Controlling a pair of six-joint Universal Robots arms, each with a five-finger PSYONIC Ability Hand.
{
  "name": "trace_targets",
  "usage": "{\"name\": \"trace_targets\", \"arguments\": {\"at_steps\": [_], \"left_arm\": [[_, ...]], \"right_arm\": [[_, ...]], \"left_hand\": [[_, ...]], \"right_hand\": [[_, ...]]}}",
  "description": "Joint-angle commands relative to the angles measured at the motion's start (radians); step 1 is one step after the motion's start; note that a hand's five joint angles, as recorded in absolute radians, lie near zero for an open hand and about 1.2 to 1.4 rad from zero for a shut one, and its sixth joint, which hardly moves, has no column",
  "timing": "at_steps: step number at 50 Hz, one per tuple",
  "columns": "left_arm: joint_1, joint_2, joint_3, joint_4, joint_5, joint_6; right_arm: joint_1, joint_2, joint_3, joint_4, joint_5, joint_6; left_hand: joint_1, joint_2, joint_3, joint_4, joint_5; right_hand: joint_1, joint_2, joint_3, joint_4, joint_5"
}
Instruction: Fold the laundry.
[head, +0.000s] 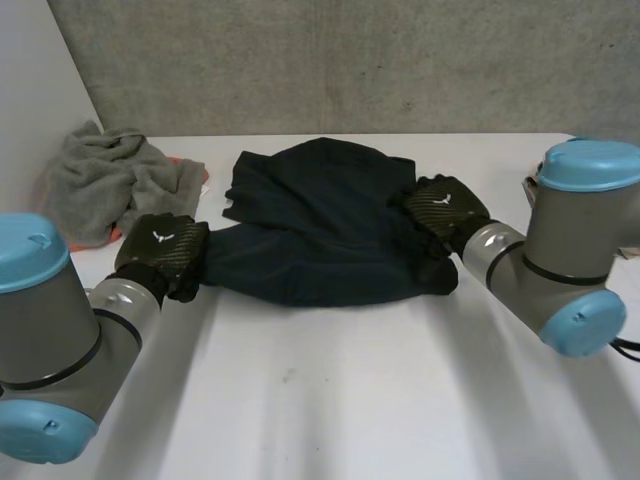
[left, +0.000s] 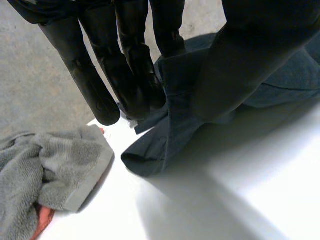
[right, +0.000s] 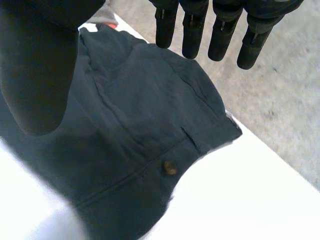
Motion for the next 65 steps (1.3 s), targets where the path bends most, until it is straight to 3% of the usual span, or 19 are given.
{"name": "trace_targets", "arguments": {"at_steps": [1, 6, 13, 30, 49, 52, 55, 61, 65], "left_arm": [[-0.004, 0.016, 0.003, -0.01, 0.001, -0.022], [-0.001, 0.013, 0.018, -0.009, -0.001, -0.026], [0.004, 0.004, 0.041, -0.012, 0.001, -0.028], [0.016, -0.042, 0.075, -0.004, 0.004, -0.026], [0.023, -0.125, 0.17, -0.026, -0.001, -0.026], [0.022, -0.13, 0.176, -0.027, -0.001, -0.026], [0.02, -0.138, 0.184, -0.027, -0.001, -0.026], [0.017, -0.121, 0.175, -0.105, -0.004, -0.022], [0.014, -0.059, 0.133, -0.249, 0.001, -0.008]], "right_arm": [[-0.01, -0.083, 0.124, 0.124, 0.069, 0.074], [-0.007, -0.135, 0.249, 0.075, 0.077, 0.077], [0.007, -0.12, 0.303, -0.046, 0.084, 0.068], [0.059, 0.151, 0.033, -0.119, 0.136, 0.005], [0.082, 0.328, -0.161, -0.155, 0.173, -0.087], [0.081, 0.333, -0.162, -0.158, 0.173, -0.104], [0.078, 0.333, -0.164, -0.172, 0.175, -0.12], [0.079, 0.247, -0.113, -0.113, 0.176, -0.118], [0.065, 0.078, -0.014, 0.005, 0.152, -0.142]], "left_hand": [[0.251, 0.2, 0.206, 0.196, 0.27], [0.251, 0.2, 0.206, 0.196, 0.27], [0.251, 0.2, 0.206, 0.196, 0.27], [0.251, 0.2, 0.206, 0.196, 0.27], [0.251, 0.2, 0.206, 0.196, 0.27], [0.251, 0.2, 0.206, 0.196, 0.27], [0.251, 0.2, 0.206, 0.196, 0.27], [0.251, 0.2, 0.206, 0.196, 0.27], [0.251, 0.2, 0.206, 0.196, 0.27]], "right_hand": [[0.207, 0.215, 0.221, 0.217, 0.235], [0.395, 0.403, 0.408, 0.405, 0.423], [0.421, 0.43, 0.435, 0.431, 0.45], [0.448, 0.456, 0.461, 0.458, 0.476], [0.744, 0.752, 0.758, 0.754, 0.773], [0.756, 0.764, 0.77, 0.766, 0.785], [1.079, 1.087, 1.093, 1.089, 1.108], [1.079, 1.088, 1.093, 1.089, 1.108], [1.079, 1.088, 1.093, 1.089, 1.108]]}}
